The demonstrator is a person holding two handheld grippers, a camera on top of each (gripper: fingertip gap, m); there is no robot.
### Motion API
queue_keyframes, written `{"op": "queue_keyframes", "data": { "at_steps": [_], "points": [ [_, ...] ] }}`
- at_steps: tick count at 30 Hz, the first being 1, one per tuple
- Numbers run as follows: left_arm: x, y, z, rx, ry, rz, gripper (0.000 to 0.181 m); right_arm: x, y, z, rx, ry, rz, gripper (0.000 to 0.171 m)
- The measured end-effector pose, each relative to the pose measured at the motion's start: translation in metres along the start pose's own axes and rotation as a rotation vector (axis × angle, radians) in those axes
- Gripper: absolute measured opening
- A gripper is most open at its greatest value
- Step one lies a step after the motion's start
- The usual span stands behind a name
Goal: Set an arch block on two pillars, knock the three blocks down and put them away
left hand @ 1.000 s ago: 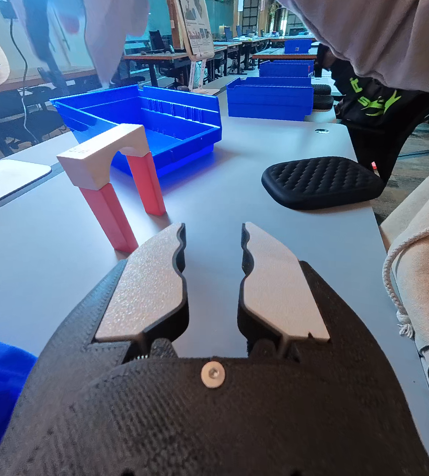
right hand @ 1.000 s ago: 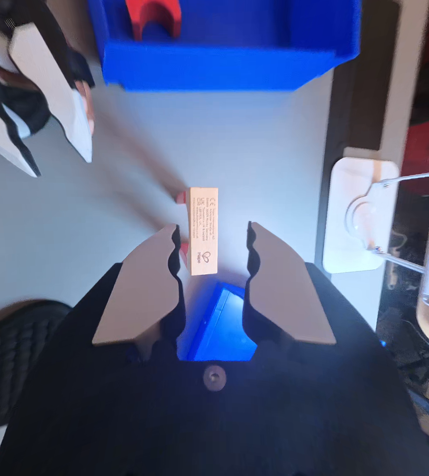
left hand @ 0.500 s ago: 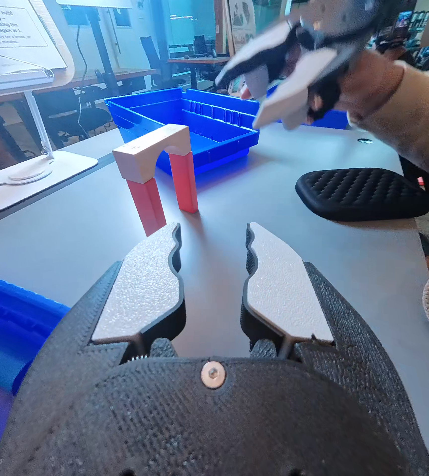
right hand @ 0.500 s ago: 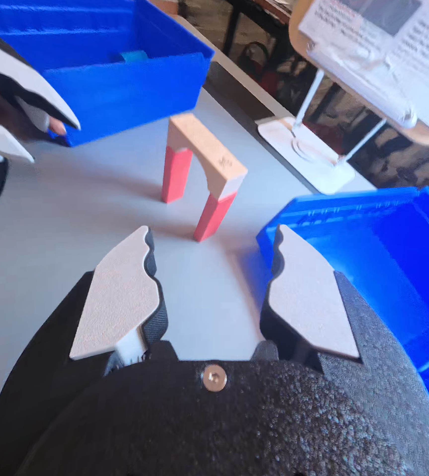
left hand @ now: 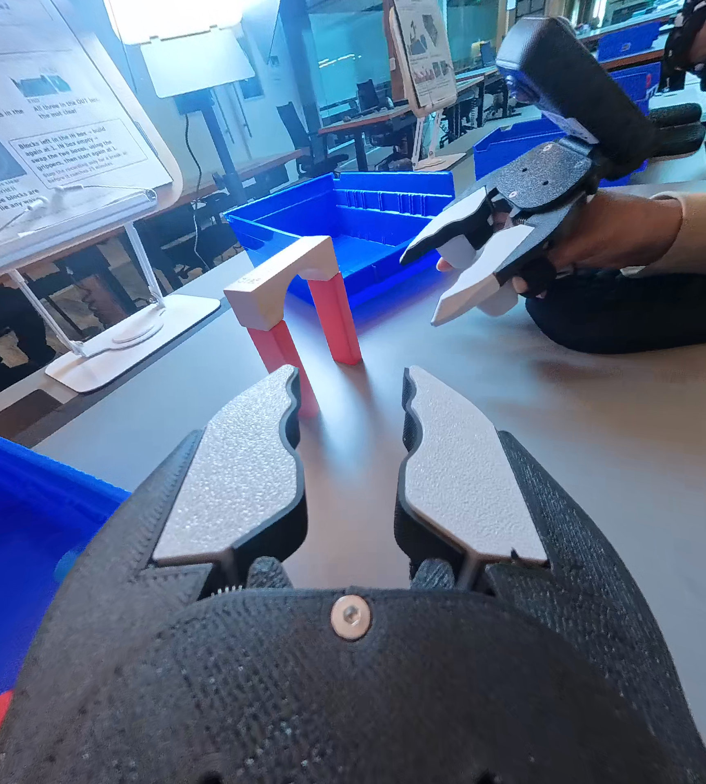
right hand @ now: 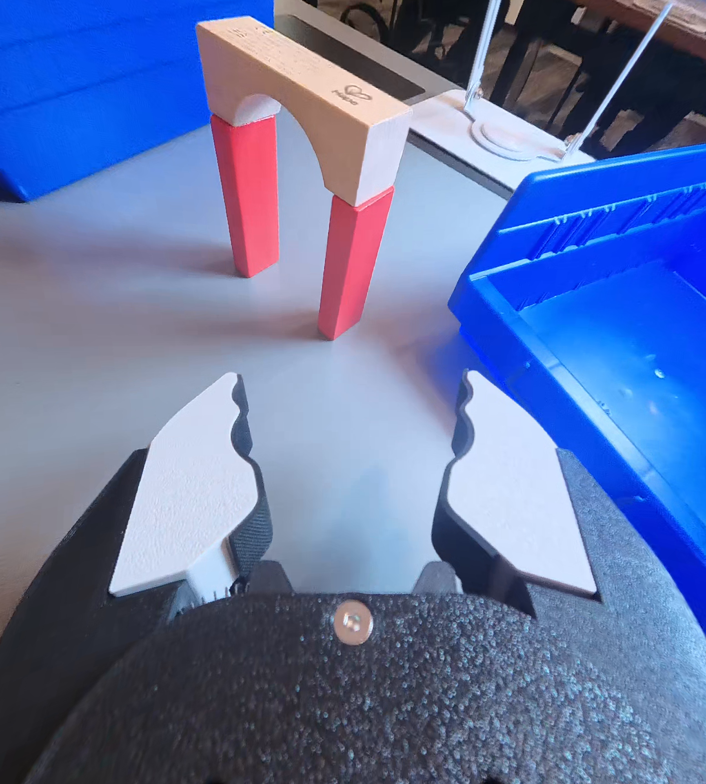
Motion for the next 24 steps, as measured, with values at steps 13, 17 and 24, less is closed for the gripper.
{"op": "queue_keyframes", "data": {
  "at_steps": [13, 17, 24],
  "points": [
    [0.011, 0.021, -0.025, -0.219, 0.114, -0.009, 0.053, 0.003, 0.004, -0.001, -0.019, 0.013, -0.017, 0.093],
    [0.009, 0.021, -0.025, -0.213, 0.085, -0.004, 0.053, 0.003, 0.009, 0.0, -0.035, -0.001, -0.039, 0.093],
    [0.017, 0.023, -0.026, -0.231, 0.177, 0.006, 0.052, -0.021, 0.057, 0.026, -0.026, -0.032, -0.002, 0.094]
  ]
}}
Point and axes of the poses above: each gripper's, where its closed fingertips meet, y out along the fingers, z out of its top, x = y × z across the jaws, the point moved 9 cm from there along -y, back along the fingers, and after that the axes turned 2 degrees about -z, right-handed, at the moved point
